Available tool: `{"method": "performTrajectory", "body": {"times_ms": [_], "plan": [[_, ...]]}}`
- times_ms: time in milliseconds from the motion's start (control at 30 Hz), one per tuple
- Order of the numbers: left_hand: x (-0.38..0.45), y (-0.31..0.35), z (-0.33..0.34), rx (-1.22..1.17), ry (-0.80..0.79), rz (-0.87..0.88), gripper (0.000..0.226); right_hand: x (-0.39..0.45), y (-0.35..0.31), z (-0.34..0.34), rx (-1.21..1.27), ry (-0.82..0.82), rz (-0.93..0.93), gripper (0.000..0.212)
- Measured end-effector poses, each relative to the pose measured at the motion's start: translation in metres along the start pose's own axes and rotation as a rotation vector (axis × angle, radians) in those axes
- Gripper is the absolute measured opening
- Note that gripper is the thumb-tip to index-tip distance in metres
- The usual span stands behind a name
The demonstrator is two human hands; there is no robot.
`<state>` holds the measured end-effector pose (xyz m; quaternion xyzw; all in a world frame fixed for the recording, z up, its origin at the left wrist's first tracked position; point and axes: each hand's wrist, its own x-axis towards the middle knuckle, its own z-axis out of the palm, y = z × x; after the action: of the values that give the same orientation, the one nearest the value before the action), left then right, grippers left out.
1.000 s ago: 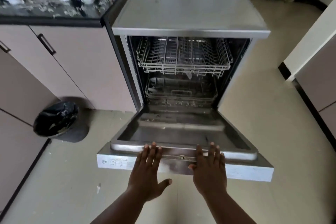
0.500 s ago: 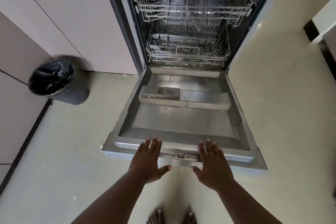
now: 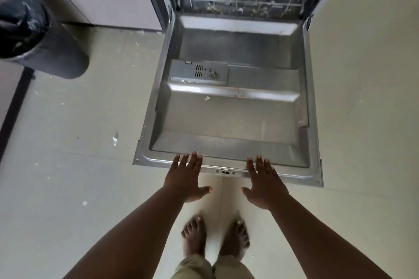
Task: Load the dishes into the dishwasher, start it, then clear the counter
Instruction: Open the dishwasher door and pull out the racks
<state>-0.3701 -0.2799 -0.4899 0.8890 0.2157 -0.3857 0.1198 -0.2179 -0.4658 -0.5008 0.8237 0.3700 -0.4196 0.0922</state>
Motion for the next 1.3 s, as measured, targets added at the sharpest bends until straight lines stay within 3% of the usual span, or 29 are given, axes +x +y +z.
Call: {"method": "performTrajectory", "body": {"times_ms": [500, 767, 900, 1133, 1300], "plan": [[0.063, -0.005, 0.036, 0.022, -0.191, -0.001, 0.102, 0.064, 0.010, 0.043, -0.052, -0.161, 0.017, 0.085], [0.065, -0.004, 0.053, 0.022, -0.179, -0.007, 0.108, 0.068, 0.011, 0.057, -0.061, -0.137, 0.024, 0.099], [0.055, -0.008, 0.026, 0.032, -0.147, 0.015, 0.097, 0.057, 0.010, 0.030, -0.010, -0.184, 0.028, 0.089], [-0.026, -0.009, -0.030, -0.009, -0.106, -0.021, 0.087, -0.025, 0.001, -0.026, 0.064, -0.077, 0.066, 0.089], [-0.065, -0.004, -0.112, -0.064, -0.010, -0.072, 0.087, -0.069, -0.012, -0.102, 0.106, 0.054, 0.061, 0.088]]}}
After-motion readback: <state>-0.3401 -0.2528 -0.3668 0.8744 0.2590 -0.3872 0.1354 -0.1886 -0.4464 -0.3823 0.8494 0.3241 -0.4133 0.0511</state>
